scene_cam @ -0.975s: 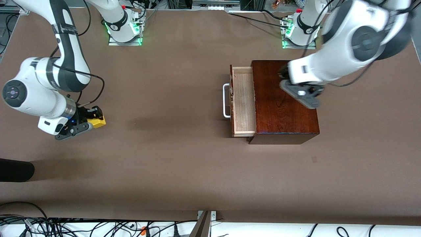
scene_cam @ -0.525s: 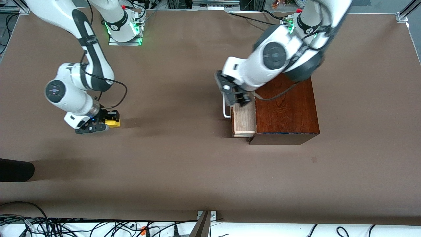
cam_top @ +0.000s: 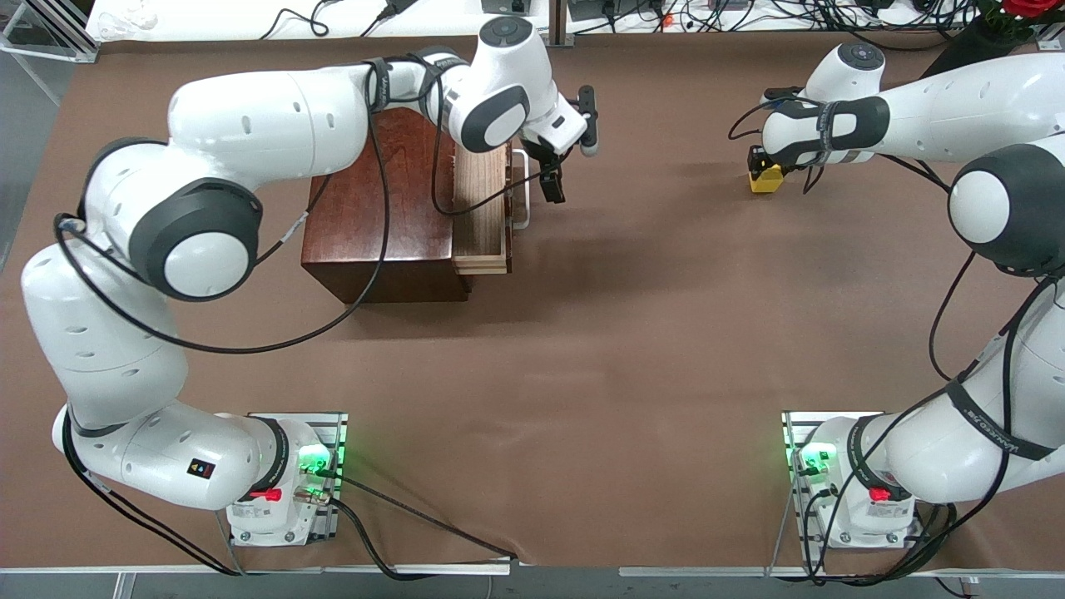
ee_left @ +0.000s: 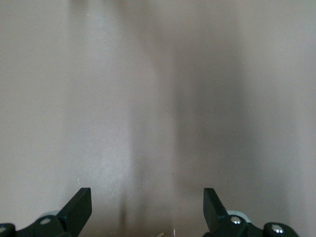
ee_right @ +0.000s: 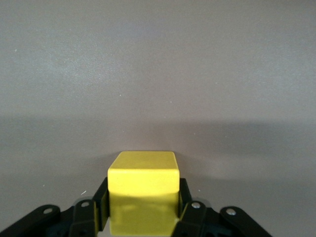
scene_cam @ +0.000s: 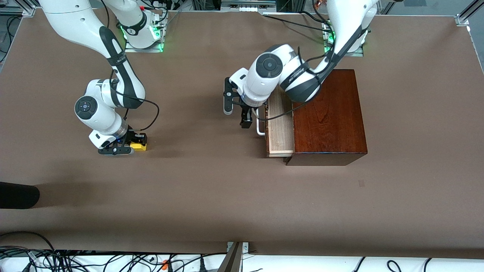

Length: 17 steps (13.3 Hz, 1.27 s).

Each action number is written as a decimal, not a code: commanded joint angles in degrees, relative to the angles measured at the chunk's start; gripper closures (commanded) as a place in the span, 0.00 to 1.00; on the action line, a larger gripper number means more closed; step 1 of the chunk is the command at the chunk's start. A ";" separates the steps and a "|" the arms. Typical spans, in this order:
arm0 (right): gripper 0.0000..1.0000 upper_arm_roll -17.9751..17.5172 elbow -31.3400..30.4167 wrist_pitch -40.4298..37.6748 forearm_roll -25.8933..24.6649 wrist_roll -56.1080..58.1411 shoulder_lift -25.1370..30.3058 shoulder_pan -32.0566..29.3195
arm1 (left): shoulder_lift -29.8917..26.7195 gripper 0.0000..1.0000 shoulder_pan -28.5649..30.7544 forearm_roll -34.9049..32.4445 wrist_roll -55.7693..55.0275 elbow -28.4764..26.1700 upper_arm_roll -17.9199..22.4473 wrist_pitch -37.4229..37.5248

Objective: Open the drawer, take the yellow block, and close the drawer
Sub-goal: 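Lower the cube with the right gripper while the left gripper pushes the drawer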

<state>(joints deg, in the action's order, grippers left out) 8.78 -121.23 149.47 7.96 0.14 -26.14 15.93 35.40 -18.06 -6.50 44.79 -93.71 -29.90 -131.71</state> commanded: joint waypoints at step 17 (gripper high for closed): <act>0.00 -0.17 15.40 -45.39 -4.18 5.66 26.75 -3.01 | 0.11 0.00 8.40 -7.48 6.10 2.21 1.42 19.91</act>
<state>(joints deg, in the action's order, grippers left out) 8.99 -107.00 107.65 5.19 4.76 -1.66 13.52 36.69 -10.01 -11.76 49.26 -91.47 -28.80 -113.82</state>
